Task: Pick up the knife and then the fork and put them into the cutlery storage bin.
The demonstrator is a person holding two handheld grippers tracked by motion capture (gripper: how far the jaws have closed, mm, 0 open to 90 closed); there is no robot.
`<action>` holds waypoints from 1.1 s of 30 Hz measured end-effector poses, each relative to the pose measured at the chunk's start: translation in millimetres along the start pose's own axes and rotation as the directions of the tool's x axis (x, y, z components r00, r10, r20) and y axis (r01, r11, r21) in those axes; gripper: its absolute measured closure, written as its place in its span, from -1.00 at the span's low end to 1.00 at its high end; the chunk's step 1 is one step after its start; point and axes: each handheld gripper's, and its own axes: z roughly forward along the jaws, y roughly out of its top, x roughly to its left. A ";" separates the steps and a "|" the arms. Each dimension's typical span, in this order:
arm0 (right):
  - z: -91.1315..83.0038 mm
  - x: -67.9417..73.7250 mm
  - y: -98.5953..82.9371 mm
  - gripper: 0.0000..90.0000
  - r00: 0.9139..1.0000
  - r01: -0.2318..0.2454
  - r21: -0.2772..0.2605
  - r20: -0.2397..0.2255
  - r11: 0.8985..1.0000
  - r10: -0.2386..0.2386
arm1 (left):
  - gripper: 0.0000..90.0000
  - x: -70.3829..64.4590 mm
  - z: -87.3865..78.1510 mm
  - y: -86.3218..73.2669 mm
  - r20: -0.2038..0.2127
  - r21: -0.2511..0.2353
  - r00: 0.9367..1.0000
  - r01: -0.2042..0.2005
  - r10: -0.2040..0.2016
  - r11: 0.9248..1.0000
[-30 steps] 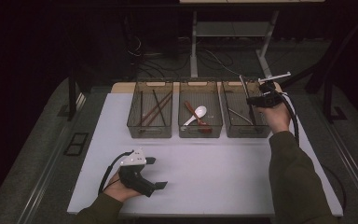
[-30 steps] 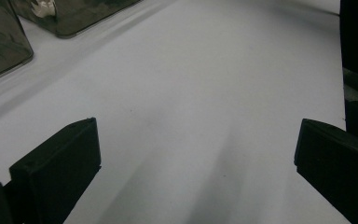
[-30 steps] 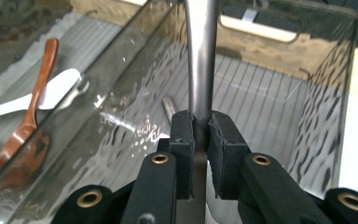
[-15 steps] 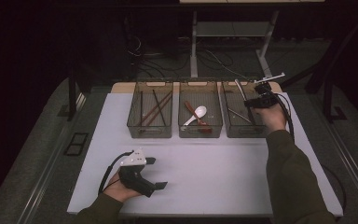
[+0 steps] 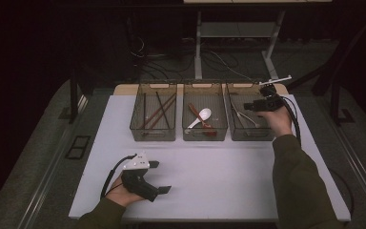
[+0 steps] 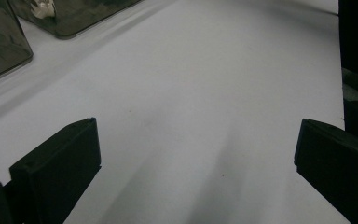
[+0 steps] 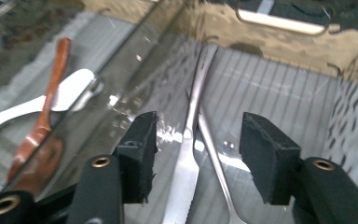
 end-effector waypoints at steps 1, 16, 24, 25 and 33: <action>-2.0 0.9 -0.3 -0.03 1.000 0.004 -0.010 -0.006 1.000 -0.004 | -1.00 0.0 0.0 0.0 -0.001 0.000 1.000 0.000 0.000 1.000; -30.3 10.5 -5.3 -0.65 1.000 0.020 -0.127 -0.013 0.992 -0.022 | -1.00 1.5 0.4 0.4 -0.012 0.002 1.000 0.006 -0.006 1.000; -47.3 14.3 -18.0 -0.65 0.998 0.022 -0.195 -0.061 0.981 -0.035 | -1.00 2.4 0.7 0.1 -0.018 0.007 1.000 0.005 -0.005 1.000; -48.8 15.2 -19.4 -0.65 0.997 0.019 -0.200 -0.067 0.980 -0.033 | -1.00 2.5 0.5 0.1 -0.018 0.007 1.000 0.006 -0.006 1.000; -60.2 25.4 -37.8 -0.65 0.994 0.042 -0.245 -0.088 0.969 -0.065 | -1.00 1.8 -0.8 -0.3 -0.019 0.007 1.000 -0.001 0.001 1.000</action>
